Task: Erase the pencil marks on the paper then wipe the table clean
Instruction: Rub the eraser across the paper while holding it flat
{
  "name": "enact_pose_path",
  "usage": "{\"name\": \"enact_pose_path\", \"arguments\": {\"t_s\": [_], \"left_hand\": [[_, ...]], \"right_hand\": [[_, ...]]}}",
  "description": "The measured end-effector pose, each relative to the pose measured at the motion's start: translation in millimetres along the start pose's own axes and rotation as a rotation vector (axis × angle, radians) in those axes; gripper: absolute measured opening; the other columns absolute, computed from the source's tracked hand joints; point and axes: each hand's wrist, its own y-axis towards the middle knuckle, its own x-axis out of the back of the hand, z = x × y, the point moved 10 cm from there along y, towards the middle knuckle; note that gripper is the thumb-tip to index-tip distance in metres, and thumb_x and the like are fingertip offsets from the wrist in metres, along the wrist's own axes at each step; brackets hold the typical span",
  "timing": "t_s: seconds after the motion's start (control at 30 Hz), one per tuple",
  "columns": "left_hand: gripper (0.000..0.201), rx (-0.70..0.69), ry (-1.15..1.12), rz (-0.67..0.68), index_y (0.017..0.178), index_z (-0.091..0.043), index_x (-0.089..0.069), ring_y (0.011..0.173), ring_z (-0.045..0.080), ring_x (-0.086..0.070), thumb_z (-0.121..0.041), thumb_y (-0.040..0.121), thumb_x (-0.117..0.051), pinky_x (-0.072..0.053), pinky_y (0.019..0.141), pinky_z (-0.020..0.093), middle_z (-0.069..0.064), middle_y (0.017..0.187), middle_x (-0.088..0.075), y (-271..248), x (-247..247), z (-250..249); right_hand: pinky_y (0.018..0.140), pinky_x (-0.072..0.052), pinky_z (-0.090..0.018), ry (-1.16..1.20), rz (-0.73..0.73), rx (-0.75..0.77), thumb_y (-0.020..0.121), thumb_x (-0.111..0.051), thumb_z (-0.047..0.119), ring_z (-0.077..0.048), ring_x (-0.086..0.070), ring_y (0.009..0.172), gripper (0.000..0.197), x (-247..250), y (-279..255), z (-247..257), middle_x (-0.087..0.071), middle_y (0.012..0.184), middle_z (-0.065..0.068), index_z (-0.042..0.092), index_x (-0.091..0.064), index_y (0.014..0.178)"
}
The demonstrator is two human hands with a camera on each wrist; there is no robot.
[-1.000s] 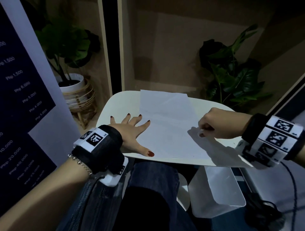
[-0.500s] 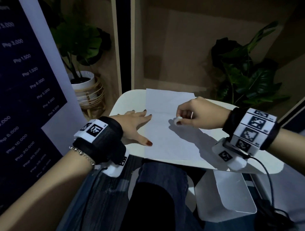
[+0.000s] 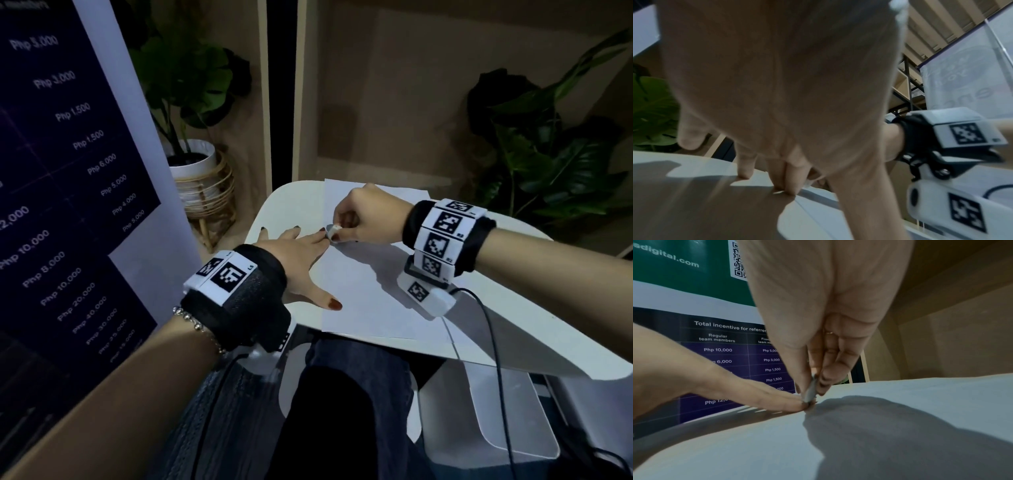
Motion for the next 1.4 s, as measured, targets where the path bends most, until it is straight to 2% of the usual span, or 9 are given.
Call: {"name": "enact_pose_path", "arguments": {"t_s": [0.37, 0.43, 0.53, 0.67, 0.77, 0.87, 1.03, 1.2, 1.4], "left_hand": [[0.116, 0.017, -0.005, 0.004, 0.156, -0.032, 0.010, 0.150, 0.021, 0.014, -0.079, 0.073, -0.055, 0.000, 0.116, 0.065, -0.018, 0.161, 0.016, 2, -3, 1], [0.118, 0.017, -0.011, 0.017, 0.156, -0.033, 0.010, 0.150, 0.021, 0.015, -0.080, 0.071, -0.056, 0.001, 0.116, 0.065, -0.019, 0.161, 0.018, 3, -4, 1], [0.123, 0.018, -0.009, 0.031, 0.155, -0.034, 0.010, 0.150, 0.020, 0.017, -0.082, 0.066, -0.059, 0.002, 0.116, 0.063, -0.019, 0.160, 0.021, 2, -5, -1], [0.121, -0.006, 0.011, 0.051, 0.155, -0.032, 0.014, 0.149, 0.020, 0.020, -0.080, 0.070, -0.059, 0.002, 0.114, 0.067, -0.018, 0.159, 0.023, -2, -4, 1], [0.115, -0.017, 0.005, 0.055, 0.155, -0.032, 0.014, 0.149, 0.019, 0.018, -0.077, 0.075, -0.056, 0.003, 0.113, 0.068, -0.018, 0.159, 0.021, -3, -2, 2], [0.102, -0.040, -0.090, 0.014, 0.153, -0.042, 0.014, 0.150, 0.023, 0.014, -0.075, 0.081, -0.050, 0.005, 0.114, 0.067, -0.018, 0.161, 0.018, -2, 2, -2], [0.081, -0.068, -0.087, 0.007, 0.152, -0.050, -0.006, 0.150, 0.028, 0.015, -0.069, 0.086, -0.050, 0.003, 0.113, 0.069, -0.013, 0.162, 0.019, 0, -2, -14], [0.099, -0.057, -0.023, 0.032, 0.155, -0.042, 0.005, 0.149, 0.026, 0.021, -0.074, 0.081, -0.053, 0.005, 0.115, 0.066, -0.014, 0.160, 0.023, 2, -7, -17], [0.100, -0.059, -0.001, 0.030, 0.154, -0.045, 0.003, 0.149, 0.024, 0.019, -0.076, 0.078, -0.054, 0.002, 0.117, 0.064, -0.020, 0.159, 0.024, 2, -7, -16]], "right_hand": [[0.070, -0.050, -0.028, -0.017, 0.023, 0.128, 0.090, -0.068, 0.030, -0.015, -0.057, 0.068, 0.019, -9, -19, 20, -0.074, 0.079, -0.004, 0.013, -0.078, 0.092], [0.072, -0.050, -0.025, 0.003, 0.083, 0.180, 0.090, -0.069, 0.027, -0.012, -0.059, 0.068, 0.017, -15, -29, 33, -0.074, 0.080, -0.002, 0.014, -0.078, 0.093], [0.065, -0.041, -0.008, 0.085, 0.191, 0.232, 0.090, -0.068, 0.022, 0.002, -0.057, 0.063, 0.012, -28, -49, 48, -0.070, 0.073, 0.010, 0.016, -0.078, 0.090], [0.069, -0.045, -0.018, 0.033, 0.141, 0.208, 0.091, -0.068, 0.029, -0.006, -0.058, 0.066, 0.017, -25, -49, 40, -0.073, 0.080, 0.001, 0.014, -0.076, 0.094], [0.070, -0.042, -0.021, -0.032, 0.105, 0.146, 0.092, -0.067, 0.031, -0.016, -0.060, 0.075, 0.018, -16, -42, 20, -0.073, 0.086, -0.001, 0.014, -0.074, 0.097], [0.072, -0.044, -0.019, 0.011, 0.098, 0.155, 0.091, -0.070, 0.030, -0.008, -0.059, 0.073, 0.011, -14, -40, 13, -0.073, 0.085, 0.004, 0.021, -0.074, 0.096], [0.073, -0.045, -0.010, 0.101, 0.136, 0.181, 0.090, -0.071, 0.030, 0.003, -0.060, 0.077, 0.009, -17, -42, 13, -0.072, 0.086, 0.012, 0.026, -0.075, 0.097], [0.078, -0.053, -0.027, 0.051, 0.080, 0.139, 0.090, -0.070, 0.032, -0.003, -0.063, 0.072, 0.012, -12, -40, 7, -0.073, 0.079, 0.007, 0.021, -0.076, 0.093], [0.069, -0.049, -0.028, -0.056, 0.035, 0.224, 0.092, -0.067, 0.030, -0.010, -0.051, 0.063, 0.018, -16, -45, 28, -0.072, 0.080, -0.002, 0.015, -0.078, 0.093]]}}
